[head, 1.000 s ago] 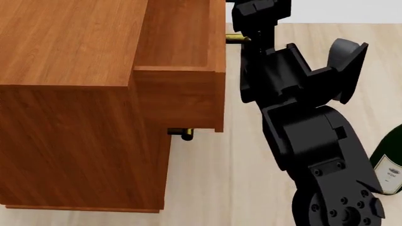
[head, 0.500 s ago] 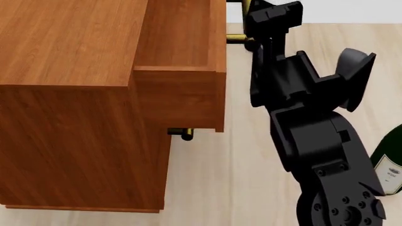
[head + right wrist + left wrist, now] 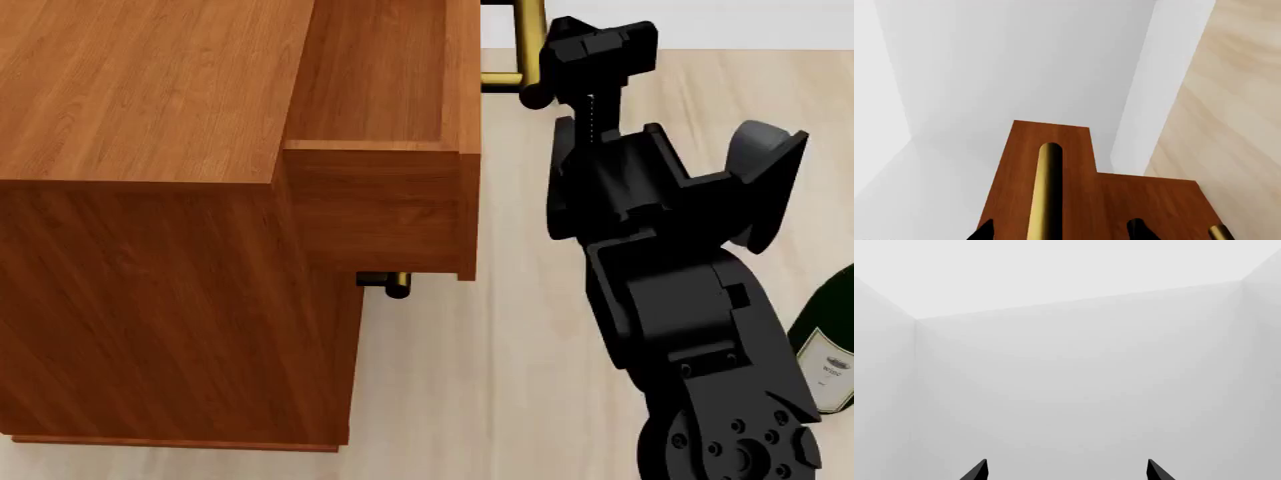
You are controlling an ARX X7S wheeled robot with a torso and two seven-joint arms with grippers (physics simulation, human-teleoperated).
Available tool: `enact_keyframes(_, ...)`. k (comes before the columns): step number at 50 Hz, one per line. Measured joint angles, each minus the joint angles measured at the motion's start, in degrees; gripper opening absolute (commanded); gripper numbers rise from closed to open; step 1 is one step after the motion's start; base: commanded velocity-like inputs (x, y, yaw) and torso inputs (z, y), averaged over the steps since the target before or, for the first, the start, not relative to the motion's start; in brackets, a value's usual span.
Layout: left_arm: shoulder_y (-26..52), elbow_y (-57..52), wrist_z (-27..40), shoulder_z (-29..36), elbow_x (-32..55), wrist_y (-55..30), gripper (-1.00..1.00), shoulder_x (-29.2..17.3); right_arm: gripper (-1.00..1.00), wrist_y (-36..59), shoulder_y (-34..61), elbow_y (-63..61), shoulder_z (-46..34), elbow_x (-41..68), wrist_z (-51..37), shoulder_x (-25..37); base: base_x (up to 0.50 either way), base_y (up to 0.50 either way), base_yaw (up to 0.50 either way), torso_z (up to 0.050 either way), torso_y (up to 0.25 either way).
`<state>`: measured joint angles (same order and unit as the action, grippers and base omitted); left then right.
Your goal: Close the bottom drawer of the cabinet and open the top drawer.
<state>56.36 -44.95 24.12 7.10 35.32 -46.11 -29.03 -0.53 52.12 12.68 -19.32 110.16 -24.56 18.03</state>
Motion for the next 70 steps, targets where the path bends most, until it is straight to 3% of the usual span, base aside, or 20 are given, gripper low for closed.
enact_keyframes(18, 0.5, -0.1, 0.4, 0.1, 0.6, -0.2, 1.00, -0.1, 1.00, -1.7, 0.4, -4.7, 0.7, -2.0, -2.8, 1.7, 0.00, 0.00, 0.00, 0.000, 0.000)
enact_keyframes(35, 0.8, -0.2, 0.7, 0.4, 0.9, -0.3, 1.00, -0.1, 1.00, -2.7, 2.2, -10.2, -1.4, -10.8, -8.8, 6.6, 0.00, 0.00, 0.00, 0.000, 0.000)
enact_keyframes(53, -0.1, 0.0, 0.7, 0.9, 0.6, 0.8, 1.00, -0.1, 1.00, 4.0, 8.0, -13.4, -7.8, -20.5, -14.8, 13.4, 0.00, 0.00, 0.00, 0.001, 0.000)
enact_keyframes(70, -1.0, 0.4, 0.7, 1.0, 0.5, 2.0, 1.00, 0.1, 1.00, 16.3, 17.1, -13.8, -15.6, -25.3, -16.6, 17.5, 0.00, 0.00, 0.00, 0.000, 0.000)
